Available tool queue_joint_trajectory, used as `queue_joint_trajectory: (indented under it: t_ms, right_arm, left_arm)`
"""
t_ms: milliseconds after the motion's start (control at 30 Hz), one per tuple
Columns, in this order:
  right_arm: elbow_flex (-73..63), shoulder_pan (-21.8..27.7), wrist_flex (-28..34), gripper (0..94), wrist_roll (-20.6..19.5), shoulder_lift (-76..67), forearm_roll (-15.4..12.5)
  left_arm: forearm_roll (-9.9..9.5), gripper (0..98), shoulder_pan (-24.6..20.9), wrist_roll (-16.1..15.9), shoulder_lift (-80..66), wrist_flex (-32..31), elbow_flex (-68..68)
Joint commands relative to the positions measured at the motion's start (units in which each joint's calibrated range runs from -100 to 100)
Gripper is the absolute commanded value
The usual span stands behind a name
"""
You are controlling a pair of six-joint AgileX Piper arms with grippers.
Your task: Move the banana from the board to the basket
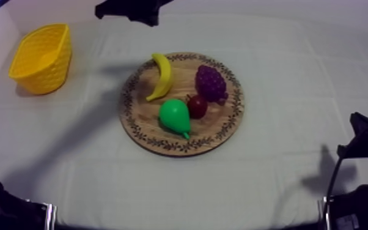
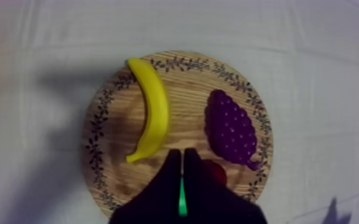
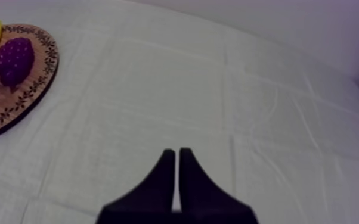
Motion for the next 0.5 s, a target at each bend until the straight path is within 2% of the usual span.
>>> queue_joint_trajectory:
  t_ms: [0, 300, 467]
  right_arm:
    - [-0.03, 0.01, 0.01, 0.6, 0.02, 0.04, 0.03]
    - [-0.03, 0.08, 0.01, 0.6, 0.02, 0.04, 0.03]
    - [-0.03, 0.08, 0.01, 0.6, 0.02, 0.04, 0.03]
  left_arm:
    - [-0.23, 0.0, -0.08, -0.27, 0.82, 2.13, -1.14]
    - [-0.42, 1.2, -0.92, -0.83, 1.74, 4.47, -2.35]
    - [-0.06, 20.2, -1.14, -1.15, 3.10, 5.69, -3.72]
